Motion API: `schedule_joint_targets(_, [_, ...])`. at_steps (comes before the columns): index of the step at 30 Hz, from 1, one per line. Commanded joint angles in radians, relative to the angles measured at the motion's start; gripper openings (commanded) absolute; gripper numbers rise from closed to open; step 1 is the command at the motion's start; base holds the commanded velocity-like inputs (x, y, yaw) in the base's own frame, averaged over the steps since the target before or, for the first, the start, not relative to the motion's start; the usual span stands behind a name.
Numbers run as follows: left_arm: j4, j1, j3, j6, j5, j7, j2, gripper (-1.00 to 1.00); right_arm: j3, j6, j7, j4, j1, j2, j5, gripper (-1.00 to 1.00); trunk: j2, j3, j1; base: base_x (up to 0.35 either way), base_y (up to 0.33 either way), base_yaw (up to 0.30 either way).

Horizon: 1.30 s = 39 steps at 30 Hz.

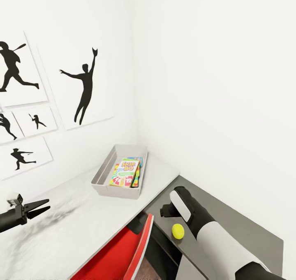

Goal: Put all the toys in the child's room - the three board games (two on the bed and one on the table), the two jigsaw puzzles on the table, and the tennis ball on the table - inside the toy box on the table in the child's room.

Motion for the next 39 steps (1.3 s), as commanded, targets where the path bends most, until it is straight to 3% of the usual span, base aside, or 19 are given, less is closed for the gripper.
schedule_joint_targets(1, [0.001, -0.002, -0.007, 0.01, 0.009, -0.002, 0.001, 1.0, 0.003, 0.002, -0.01, -0.001, -0.001, -0.001, -0.011, 1.0, -0.003, -0.004, 0.001, 0.0, 0.0, 0.063])
schedule_joint_targets(22, [0.001, -0.002, -0.007, 0.009, 0.009, -0.001, -0.001, 1.0, -0.002, -0.005, -0.01, 0.0, -0.003, -0.015, -0.009, 1.0, -0.003, -0.038, 0.001, 0.0, 0.0, 0.014])
schedule_joint_targets(30, [0.001, -0.002, -0.008, 0.009, 0.009, -0.001, -0.001, 1.0, -0.003, -0.008, -0.011, 0.0, -0.003, -0.042, -0.011, 1.0, -0.003, -0.051, 0.001, 0.0, 0.0, 0.0])
schedule_joint_targets(39, [0.001, -0.002, -0.007, 0.009, 0.008, -0.001, -0.001, 1.0, -0.003, -0.008, -0.011, 0.001, -0.003, -0.047, -0.011, 1.0, -0.003, -0.065, 0.001, 0.0, 0.0, 0.0])
